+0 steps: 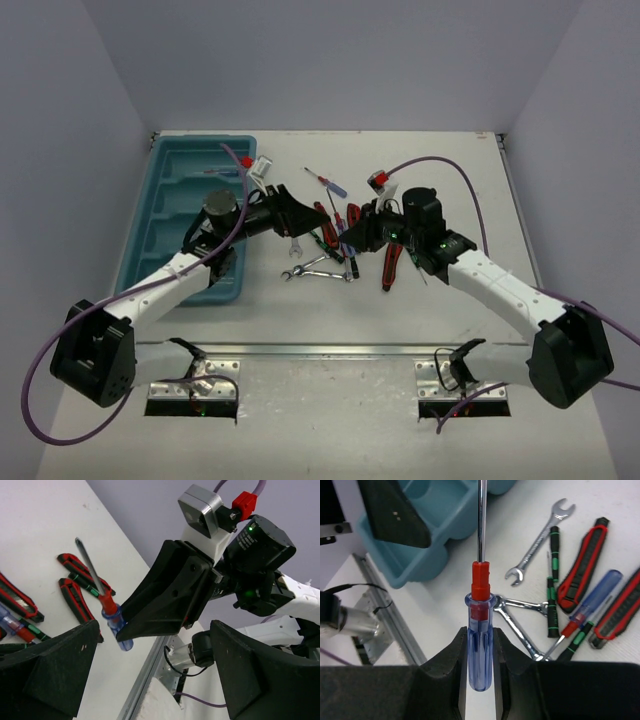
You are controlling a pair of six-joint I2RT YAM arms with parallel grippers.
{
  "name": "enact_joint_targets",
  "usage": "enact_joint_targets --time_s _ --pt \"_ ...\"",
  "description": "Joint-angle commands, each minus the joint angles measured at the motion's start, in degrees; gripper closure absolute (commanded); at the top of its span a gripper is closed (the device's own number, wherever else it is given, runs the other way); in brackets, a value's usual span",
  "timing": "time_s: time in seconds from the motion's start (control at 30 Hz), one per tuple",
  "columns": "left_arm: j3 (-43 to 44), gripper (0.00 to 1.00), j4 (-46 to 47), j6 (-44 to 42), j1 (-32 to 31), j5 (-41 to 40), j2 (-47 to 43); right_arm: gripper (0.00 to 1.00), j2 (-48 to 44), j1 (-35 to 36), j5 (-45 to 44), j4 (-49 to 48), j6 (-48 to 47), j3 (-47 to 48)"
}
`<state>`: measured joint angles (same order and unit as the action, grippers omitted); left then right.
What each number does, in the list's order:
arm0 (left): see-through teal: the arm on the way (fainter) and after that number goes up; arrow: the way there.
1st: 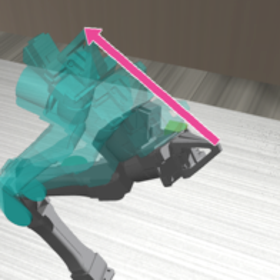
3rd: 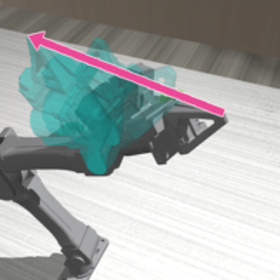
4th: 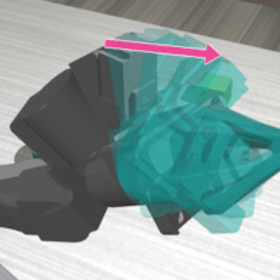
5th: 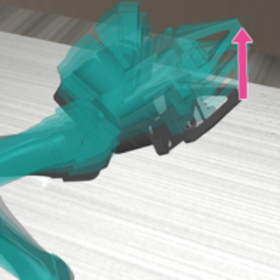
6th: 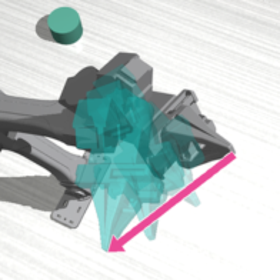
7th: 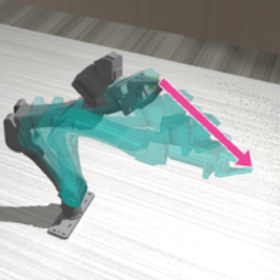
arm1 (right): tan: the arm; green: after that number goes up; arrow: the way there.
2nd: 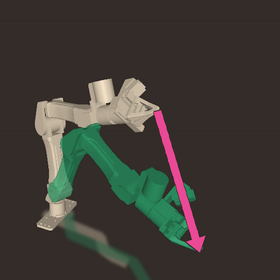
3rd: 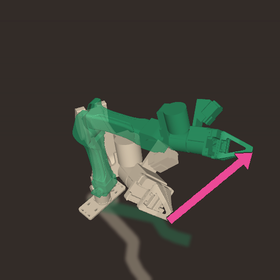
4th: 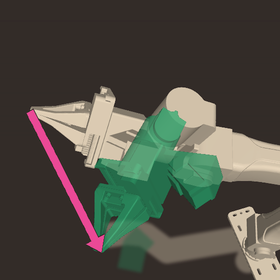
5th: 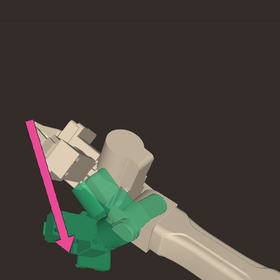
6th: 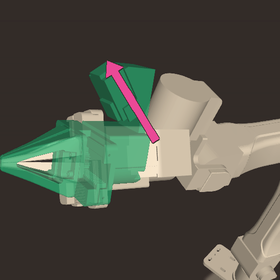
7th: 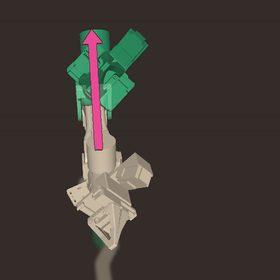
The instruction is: Sort the tools into containers
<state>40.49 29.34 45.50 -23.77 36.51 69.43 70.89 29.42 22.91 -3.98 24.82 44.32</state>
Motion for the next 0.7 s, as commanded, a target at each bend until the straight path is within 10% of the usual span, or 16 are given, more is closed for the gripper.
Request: enact_joint_targets --time_s 0.0,0.23,0.47,0.53,0.67 --pt "4.1 0.19 4.3 -1.0 -2.4 -1.6 0.9 1.0 -2.7 0.5 11.2 -9.2 -0.2 -0.2" --pt "6.3 0.32 2.6 -1.9 -4.6 -5.4 3.6 1.0 -3.9 2.3 13.2 -10.3 -0.2 0.2" --pt "8.0 0.97 2.0 -2.7 -6.3 -6.8 4.6 1.0 -3.3 2.6 12.0 -11.3 0.7 0.5" --pt "8.3 1.0 0.4 -2.9 -6.3 -8.4 4.0 0.97 -3.4 2.5 8.1 -10.1 0.8 0.7" --pt "10.4 1.0 -9.3 -2.9 -5.8 -19.2 2.9 0.25 -4.1 2.6 -4.6 -4.8 3.4 0.9"
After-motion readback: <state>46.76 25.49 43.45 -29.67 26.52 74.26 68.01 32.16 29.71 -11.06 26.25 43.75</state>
